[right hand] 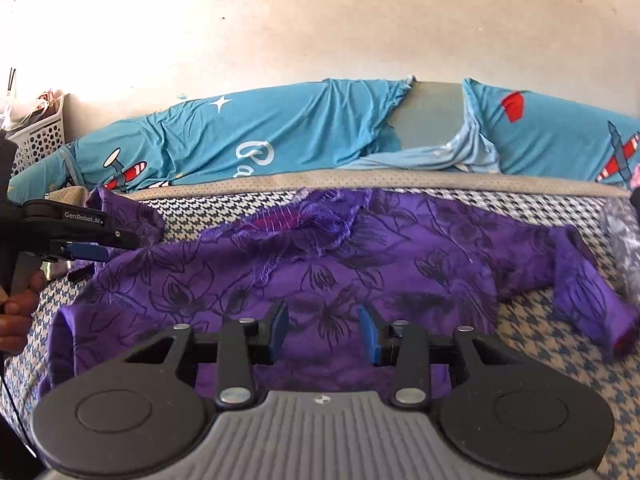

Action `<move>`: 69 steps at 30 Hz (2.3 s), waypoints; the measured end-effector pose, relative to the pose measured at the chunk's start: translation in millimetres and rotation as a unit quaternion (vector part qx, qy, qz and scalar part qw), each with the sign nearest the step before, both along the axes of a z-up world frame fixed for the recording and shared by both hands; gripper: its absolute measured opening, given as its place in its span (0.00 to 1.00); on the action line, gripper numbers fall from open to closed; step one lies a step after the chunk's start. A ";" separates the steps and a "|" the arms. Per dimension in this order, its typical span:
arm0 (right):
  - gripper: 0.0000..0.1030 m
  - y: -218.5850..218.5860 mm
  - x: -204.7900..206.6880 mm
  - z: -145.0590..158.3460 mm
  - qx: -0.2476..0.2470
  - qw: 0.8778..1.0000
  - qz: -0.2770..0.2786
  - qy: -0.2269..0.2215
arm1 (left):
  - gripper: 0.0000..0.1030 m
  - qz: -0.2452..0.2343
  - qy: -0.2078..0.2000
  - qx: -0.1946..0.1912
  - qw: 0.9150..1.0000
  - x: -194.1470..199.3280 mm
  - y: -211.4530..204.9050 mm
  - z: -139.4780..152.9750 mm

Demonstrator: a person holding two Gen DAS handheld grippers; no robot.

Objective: Fold clothes

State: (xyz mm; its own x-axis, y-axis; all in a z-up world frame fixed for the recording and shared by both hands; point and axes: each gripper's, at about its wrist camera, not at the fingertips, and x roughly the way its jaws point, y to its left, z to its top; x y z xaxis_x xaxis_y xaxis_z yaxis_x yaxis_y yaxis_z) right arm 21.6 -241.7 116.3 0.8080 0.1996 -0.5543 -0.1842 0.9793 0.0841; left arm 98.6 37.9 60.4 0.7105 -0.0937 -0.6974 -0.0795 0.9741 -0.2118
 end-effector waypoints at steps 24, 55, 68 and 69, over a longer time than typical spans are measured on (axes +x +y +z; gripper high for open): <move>0.47 16.0 176.3 -23.2 0.009 0.999 -0.016 -0.037 | 0.74 -0.001 0.045 -0.023 0.999 42.1 -21.6 -32.7; 0.18 55.9 231.9 -76.0 -0.066 0.995 0.077 -0.010 | 0.91 -0.021 0.054 -0.008 0.998 48.0 -29.2 -42.7; 0.61 43.1 239.3 -55.1 -0.060 0.992 0.102 -0.032 | 0.94 -0.026 0.052 -0.007 0.998 49.4 -31.5 -44.4; 0.62 42.8 242.4 -57.9 -0.058 0.993 0.103 -0.027 | 0.95 -0.027 0.053 -0.006 0.998 49.6 -31.9 -44.7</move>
State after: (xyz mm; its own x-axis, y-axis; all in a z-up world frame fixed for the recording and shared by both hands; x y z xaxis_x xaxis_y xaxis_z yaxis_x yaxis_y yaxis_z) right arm 263.9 -198.9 58.4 0.7858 0.3002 -0.5408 -0.3822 0.9231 -0.0429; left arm 148.2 5.9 15.7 0.6269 -0.1385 -0.7667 -0.0497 0.9750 -0.2167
